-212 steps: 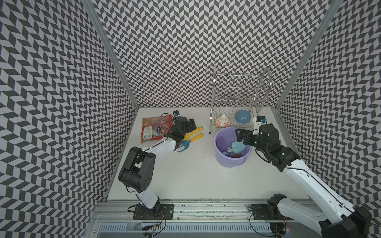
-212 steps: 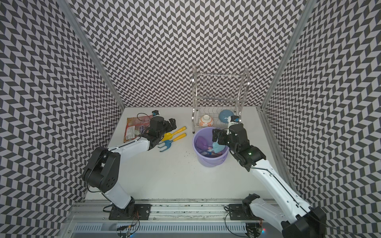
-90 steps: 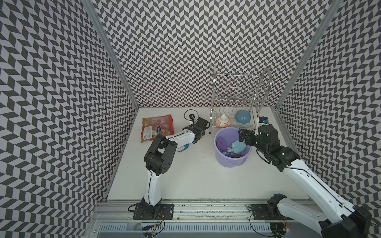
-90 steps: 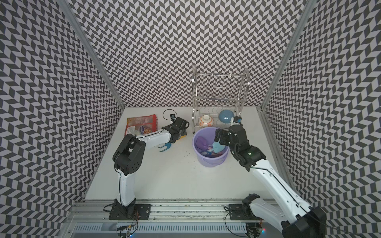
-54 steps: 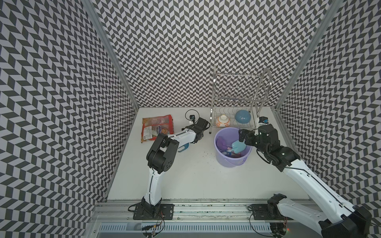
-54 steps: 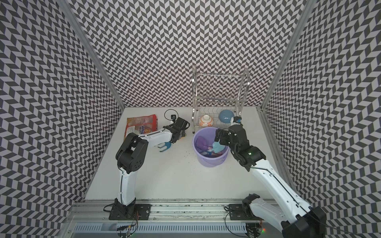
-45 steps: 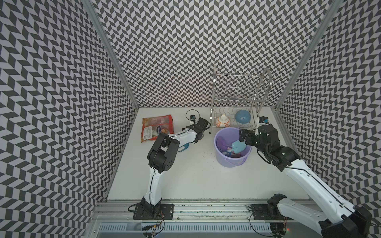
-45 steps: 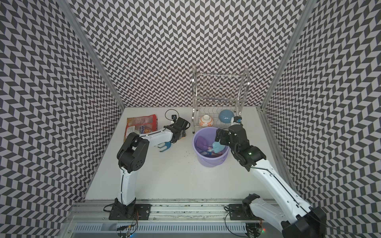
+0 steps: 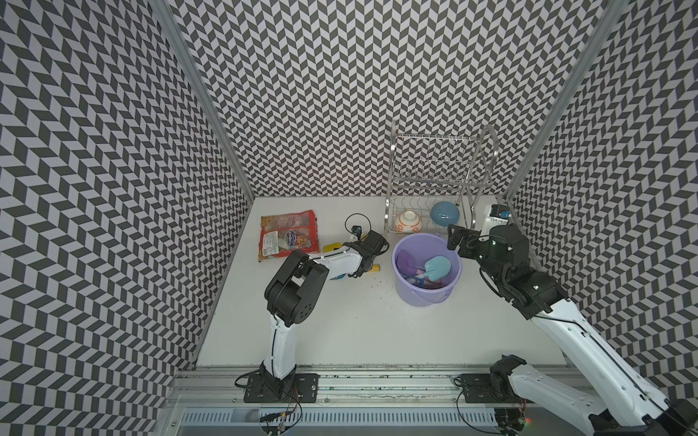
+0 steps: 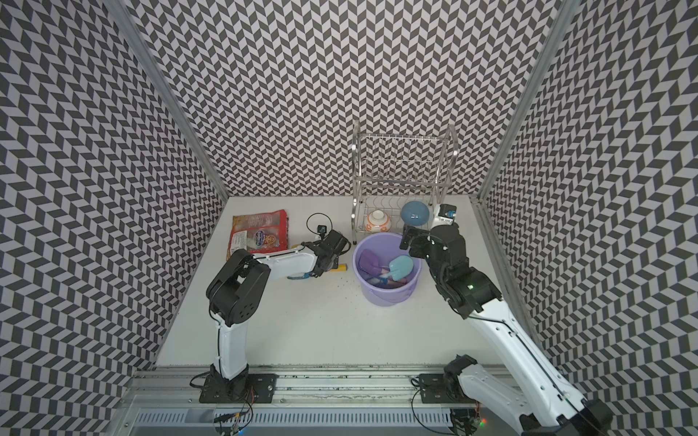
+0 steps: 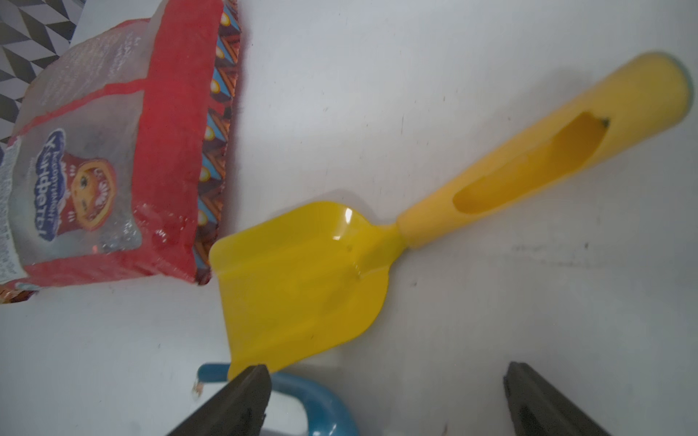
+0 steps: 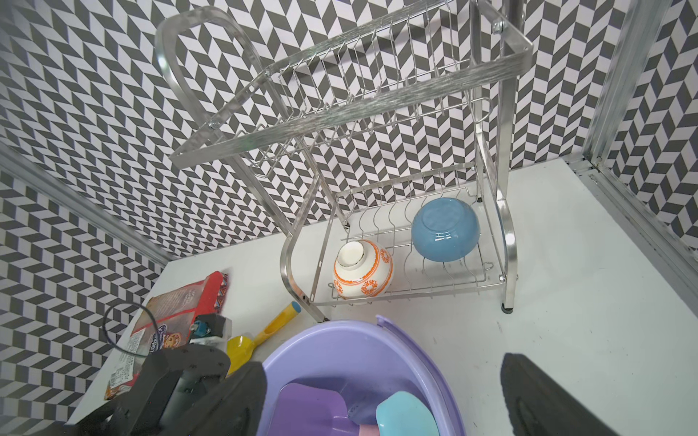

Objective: Organize the gardening tools
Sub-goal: Pick up the gardening tool from the center of the board.

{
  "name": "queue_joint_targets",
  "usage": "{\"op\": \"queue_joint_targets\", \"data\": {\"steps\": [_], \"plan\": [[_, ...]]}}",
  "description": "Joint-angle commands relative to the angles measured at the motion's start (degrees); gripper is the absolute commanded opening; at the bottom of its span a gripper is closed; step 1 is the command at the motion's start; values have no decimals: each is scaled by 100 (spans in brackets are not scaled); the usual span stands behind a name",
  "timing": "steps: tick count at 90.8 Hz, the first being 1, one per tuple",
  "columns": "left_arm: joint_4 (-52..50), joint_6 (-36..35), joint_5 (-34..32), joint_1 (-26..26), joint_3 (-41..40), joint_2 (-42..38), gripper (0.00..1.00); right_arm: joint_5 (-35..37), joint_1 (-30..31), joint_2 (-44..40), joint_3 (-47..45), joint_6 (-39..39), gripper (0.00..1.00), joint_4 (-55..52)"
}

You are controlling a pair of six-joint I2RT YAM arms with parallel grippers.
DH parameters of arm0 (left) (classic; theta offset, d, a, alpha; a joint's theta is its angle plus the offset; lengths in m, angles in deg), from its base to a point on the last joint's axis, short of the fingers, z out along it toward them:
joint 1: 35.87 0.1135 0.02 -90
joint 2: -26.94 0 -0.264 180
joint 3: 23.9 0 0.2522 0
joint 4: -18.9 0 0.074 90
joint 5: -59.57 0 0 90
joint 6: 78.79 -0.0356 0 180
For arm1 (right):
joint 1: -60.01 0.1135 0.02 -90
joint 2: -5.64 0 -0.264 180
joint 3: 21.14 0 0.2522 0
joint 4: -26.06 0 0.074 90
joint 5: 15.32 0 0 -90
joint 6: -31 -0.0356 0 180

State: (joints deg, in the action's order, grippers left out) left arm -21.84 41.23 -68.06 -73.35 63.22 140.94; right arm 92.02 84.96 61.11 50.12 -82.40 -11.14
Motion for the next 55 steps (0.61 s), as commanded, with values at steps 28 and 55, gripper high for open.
{"op": "queue_joint_targets", "data": {"steps": [28, 55], "plan": [[-896, 579, 11, -208, -1419, -1770, 100, 28, 10, 63, -21, 184, 100, 236], [-1108, 1006, 699, -146, -1314, -2566, 100, -225, 9, 318, 7, 290, 100, 125]]}}
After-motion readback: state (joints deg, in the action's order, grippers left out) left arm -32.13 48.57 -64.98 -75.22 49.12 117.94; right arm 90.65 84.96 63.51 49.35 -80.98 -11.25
